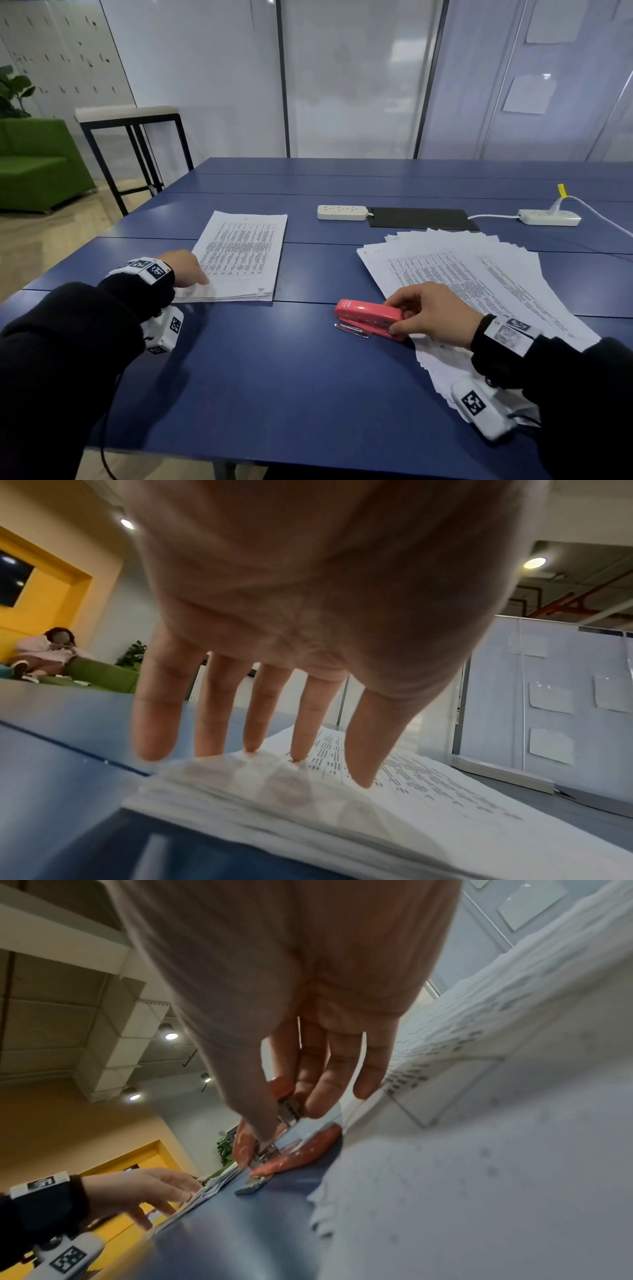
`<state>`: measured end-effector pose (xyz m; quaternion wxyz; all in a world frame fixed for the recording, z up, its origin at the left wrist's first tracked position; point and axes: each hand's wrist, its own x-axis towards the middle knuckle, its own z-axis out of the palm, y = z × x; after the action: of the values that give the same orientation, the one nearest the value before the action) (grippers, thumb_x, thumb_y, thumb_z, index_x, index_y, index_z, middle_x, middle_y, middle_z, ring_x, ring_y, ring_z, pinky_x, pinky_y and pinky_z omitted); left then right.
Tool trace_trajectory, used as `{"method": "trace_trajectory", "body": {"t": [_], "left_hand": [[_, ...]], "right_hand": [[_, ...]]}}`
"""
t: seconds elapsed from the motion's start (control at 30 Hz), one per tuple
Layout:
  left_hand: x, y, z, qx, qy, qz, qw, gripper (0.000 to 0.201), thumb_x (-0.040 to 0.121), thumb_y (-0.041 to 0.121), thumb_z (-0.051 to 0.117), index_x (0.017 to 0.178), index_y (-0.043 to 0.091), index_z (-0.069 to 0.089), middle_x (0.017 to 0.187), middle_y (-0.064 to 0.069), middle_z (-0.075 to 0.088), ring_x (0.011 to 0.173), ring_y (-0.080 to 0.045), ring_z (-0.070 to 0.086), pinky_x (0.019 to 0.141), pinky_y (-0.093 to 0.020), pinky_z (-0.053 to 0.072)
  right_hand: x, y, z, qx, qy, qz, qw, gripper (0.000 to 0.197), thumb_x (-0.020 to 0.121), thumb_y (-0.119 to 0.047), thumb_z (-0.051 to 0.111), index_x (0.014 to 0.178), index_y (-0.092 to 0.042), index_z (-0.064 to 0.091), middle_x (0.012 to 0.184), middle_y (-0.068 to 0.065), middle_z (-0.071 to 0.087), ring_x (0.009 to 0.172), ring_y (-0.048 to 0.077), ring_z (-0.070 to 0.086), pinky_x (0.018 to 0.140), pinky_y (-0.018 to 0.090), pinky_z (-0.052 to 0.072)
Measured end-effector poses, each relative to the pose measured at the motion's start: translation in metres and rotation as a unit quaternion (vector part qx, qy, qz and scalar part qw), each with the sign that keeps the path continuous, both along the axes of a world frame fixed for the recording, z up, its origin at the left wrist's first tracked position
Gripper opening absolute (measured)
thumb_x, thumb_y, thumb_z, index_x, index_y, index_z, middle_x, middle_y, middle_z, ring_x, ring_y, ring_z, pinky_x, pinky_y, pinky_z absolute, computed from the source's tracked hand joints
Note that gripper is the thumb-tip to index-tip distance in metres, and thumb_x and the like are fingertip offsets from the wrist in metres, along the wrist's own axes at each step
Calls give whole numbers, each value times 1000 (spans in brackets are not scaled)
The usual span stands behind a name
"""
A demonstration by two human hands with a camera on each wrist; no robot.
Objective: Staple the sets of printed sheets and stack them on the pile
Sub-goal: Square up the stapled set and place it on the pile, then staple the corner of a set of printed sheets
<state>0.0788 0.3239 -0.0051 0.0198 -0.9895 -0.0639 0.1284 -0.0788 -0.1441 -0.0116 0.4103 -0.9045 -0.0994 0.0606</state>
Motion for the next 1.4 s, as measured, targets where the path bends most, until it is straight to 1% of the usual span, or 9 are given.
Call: {"method": "trace_trajectory", "body": {"t": [0.17, 0.33, 0.47, 0.6, 0.7, 0.77, 0.97, 1.17, 1.4], "left_hand": [[-18, -16, 17, 19, -58, -8, 998, 51, 90, 55, 68, 125, 18, 66, 126, -5, 65, 115, -27, 62, 95, -36, 50], [-85, -116, 40, -229, -71, -232, 943, 50, 87, 48, 78, 132, 29, 64, 128, 6, 65, 107, -14, 65, 102, -31, 48], [-121, -195, 18, -172, 12, -404, 898, 54, 88, 42, 77, 137, 30, 58, 124, 7, 68, 110, -16, 64, 98, -34, 51], [-125, -213, 11, -101, -23, -414, 904, 31, 86, 32, 70, 117, 32, 65, 106, 4, 72, 101, -23, 65, 84, -36, 53], [-124, -202, 19, -79, -21, -402, 912, 31, 85, 25, 71, 115, 30, 68, 106, 5, 72, 102, -21, 64, 86, -34, 53], [-123, -191, 21, -52, -25, -393, 918, 32, 84, 23, 69, 115, 29, 69, 107, 4, 71, 103, -20, 64, 83, -30, 51], [-128, -158, 22, -49, -13, -334, 941, 36, 82, 37, 73, 116, 31, 65, 101, 7, 66, 88, -14, 56, 75, -26, 45], [-134, -156, 17, -74, -19, -315, 946, 36, 86, 38, 72, 119, 31, 62, 100, 8, 61, 89, -14, 55, 74, -26, 43], [-130, -146, 24, -62, -41, -269, 960, 30, 80, 39, 73, 108, 32, 65, 96, 6, 66, 91, -18, 61, 77, -29, 51]], "right_hand": [[-3, 0, 0, -35, -50, -19, 998, 32, 70, -8, 89, 86, -33, 79, 77, -8, 78, 65, 1, 66, 69, 14, 51], [-4, 7, 4, -39, -65, -1, 997, 29, 74, -7, 86, 89, -31, 79, 78, -7, 78, 68, 4, 69, 71, 16, 54], [-4, 12, 5, -77, -50, 40, 995, 28, 75, -16, 88, 98, -29, 79, 86, -9, 77, 81, 4, 71, 80, 22, 55], [0, -6, 13, -136, -34, -14, 990, 77, 67, -53, 92, 135, -33, 61, 135, -10, 60, 123, 8, 55, 103, 27, 41], [7, -36, 18, -250, 56, -89, 962, 133, 49, -101, 60, 157, -27, 36, 162, 0, 38, 149, 24, 35, 122, 44, 29], [8, -51, 16, -331, 113, -58, 935, 157, 32, -110, 50, 163, -29, 20, 169, 3, 23, 155, 27, 23, 125, 50, 24], [-1, -80, 38, -357, 218, -41, 907, 120, 67, -55, 90, 161, -31, 18, 161, 0, 38, 139, 24, 46, 116, 42, 37], [-14, -77, 47, -339, 189, -68, 919, 120, 52, -82, 80, 149, -29, 33, 136, -2, 53, 117, 19, 56, 102, 37, 44], [-52, -19, 36, -357, 86, 109, 924, 93, 67, -49, 91, 142, -39, 36, 142, -11, 46, 124, 13, 48, 107, 36, 43]]}}
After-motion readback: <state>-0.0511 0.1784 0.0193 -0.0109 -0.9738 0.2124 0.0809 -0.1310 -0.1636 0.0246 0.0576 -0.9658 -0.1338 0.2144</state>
